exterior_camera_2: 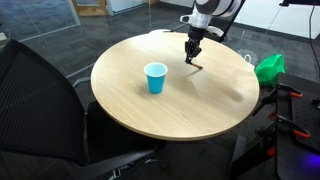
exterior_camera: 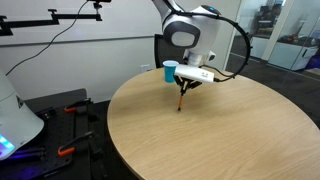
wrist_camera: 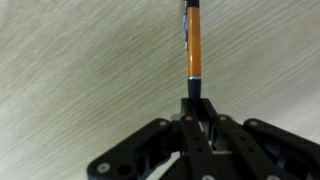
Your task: Remove the pen from the cup
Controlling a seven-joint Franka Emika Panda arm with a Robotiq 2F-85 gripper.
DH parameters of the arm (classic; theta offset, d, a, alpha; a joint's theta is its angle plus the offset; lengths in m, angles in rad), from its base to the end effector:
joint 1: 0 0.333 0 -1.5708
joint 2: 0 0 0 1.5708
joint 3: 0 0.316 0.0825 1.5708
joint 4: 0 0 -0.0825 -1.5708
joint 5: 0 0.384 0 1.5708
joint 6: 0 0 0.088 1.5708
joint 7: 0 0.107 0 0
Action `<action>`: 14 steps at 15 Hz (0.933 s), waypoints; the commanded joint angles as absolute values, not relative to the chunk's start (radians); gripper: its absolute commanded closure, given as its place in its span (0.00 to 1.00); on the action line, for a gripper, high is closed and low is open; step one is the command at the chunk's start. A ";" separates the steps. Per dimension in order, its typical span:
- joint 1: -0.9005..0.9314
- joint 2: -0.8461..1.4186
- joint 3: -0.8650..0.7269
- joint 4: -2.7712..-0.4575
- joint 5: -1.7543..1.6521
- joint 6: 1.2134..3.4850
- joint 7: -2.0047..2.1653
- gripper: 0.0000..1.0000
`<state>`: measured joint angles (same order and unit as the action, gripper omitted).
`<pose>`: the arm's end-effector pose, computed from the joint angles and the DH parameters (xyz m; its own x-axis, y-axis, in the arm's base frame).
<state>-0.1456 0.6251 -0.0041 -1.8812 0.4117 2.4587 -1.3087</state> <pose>0.6218 -0.0940 0.1697 0.6697 0.7137 0.2051 0.7419 -0.6550 -0.1433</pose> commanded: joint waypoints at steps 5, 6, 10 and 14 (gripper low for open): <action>-0.196 0.665 0.055 -1.820 0.298 2.439 -1.169 0.32; -0.197 0.646 0.059 -1.836 0.290 2.448 -1.161 0.26; -0.198 0.537 0.069 -1.921 0.282 2.502 -1.165 0.00; -0.188 0.414 0.068 -2.010 0.284 2.531 -1.165 0.00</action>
<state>-0.1828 0.5392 0.0518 -1.8925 0.3106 2.4877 -1.2041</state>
